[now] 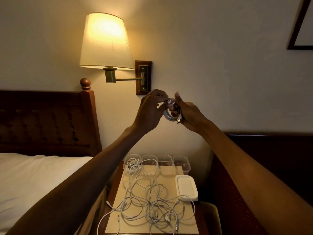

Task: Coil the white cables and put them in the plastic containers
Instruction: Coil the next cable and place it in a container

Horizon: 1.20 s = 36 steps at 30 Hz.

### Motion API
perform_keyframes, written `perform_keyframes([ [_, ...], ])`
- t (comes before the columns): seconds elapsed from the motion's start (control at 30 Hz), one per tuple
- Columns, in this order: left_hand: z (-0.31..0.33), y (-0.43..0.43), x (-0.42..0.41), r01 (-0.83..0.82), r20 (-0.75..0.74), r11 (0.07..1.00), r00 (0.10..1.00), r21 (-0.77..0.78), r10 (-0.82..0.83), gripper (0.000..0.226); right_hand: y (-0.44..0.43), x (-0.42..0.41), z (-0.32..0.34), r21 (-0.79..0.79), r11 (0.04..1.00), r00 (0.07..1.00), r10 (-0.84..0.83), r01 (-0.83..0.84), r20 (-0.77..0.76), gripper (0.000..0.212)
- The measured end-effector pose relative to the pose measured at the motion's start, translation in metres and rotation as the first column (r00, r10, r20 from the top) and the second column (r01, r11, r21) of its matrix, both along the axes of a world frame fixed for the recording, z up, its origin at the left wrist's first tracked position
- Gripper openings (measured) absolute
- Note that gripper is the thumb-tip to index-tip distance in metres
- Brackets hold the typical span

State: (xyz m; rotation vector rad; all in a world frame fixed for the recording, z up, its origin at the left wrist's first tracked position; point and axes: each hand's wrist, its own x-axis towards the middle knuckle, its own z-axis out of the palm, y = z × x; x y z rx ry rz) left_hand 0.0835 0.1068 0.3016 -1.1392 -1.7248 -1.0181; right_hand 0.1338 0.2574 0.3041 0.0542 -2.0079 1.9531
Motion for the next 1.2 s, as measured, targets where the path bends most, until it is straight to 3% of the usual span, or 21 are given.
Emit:
perform_keyframes([
  [0.2, -0.001, -0.003, 0.007, -0.032, -0.202, 0.993, 0.979, -0.116, 0.008, 0.021, -0.008, 0.001, 0.0, 0.061, 0.998, 0.999, -0.035, 0.034, 0.023, 0.042],
  [0.33, 0.003, 0.002, 0.02, -0.057, -0.297, 0.984, 0.955, -0.166, 0.005, 0.025, -0.012, -0.005, -0.01, -0.013, 0.998, 0.994, -0.068, 0.069, 0.09, 0.037],
  [0.53, 0.018, -0.014, -0.008, 0.016, -0.011, 1.0, 1.0, -0.023, -0.016, 0.012, -0.008, 0.004, -0.009, -0.142, 0.989, 0.998, -0.037, 0.044, 0.056, 0.042],
  [0.67, 0.014, -0.03, -0.023, -0.042, 0.055, 0.999, 0.998, -0.002, 0.042, 0.013, -0.001, 0.006, -0.007, -0.024, 0.998, 0.995, 0.057, -0.055, 0.083, 0.044],
  [0.77, 0.01, -0.036, -0.029, -0.091, -0.061, 0.987, 0.995, -0.132, 0.083, 0.012, -0.002, 0.005, -0.012, 0.0, 0.992, 0.985, 0.128, -0.129, 0.119, 0.041],
  [0.83, 0.004, -0.037, -0.033, -0.229, -0.211, 0.947, 0.96, -0.224, 0.183, 0.012, -0.003, 0.004, -0.014, -0.022, 0.984, 0.976, 0.18, -0.179, 0.122, 0.039],
  [0.9, -0.003, -0.033, -0.037, -0.301, -0.251, 0.921, 0.938, -0.247, 0.239, 0.013, -0.006, 0.003, -0.014, -0.058, 0.974, 0.965, 0.227, -0.221, 0.129, 0.036],
  [0.97, -0.006, -0.026, -0.036, -0.224, -0.117, 0.943, 0.973, -0.244, 0.201, 0.013, -0.01, 0.003, -0.013, -0.074, 0.968, 0.958, 0.246, -0.238, 0.144, 0.035],
  [1.07, -0.006, -0.022, -0.032, -0.034, 0.281, 0.972, 0.954, -0.234, 0.101, 0.015, -0.013, 0.004, -0.011, -0.105, 0.965, 0.959, 0.254, -0.241, 0.129, 0.033],
  [1.13, -0.004, -0.024, -0.026, 0.167, 0.624, 0.982, 0.778, -0.088, -0.076, 0.016, -0.014, 0.005, -0.008, -0.072, 0.974, 0.971, 0.22, -0.213, 0.099, 0.033],
  [1.2, 0.0, -0.026, -0.021, 0.258, 0.815, 0.961, 0.533, 0.101, -0.229, 0.018, -0.013, 0.004, -0.007, -0.038, 0.983, 0.981, 0.181, -0.179, 0.073, 0.032],
])
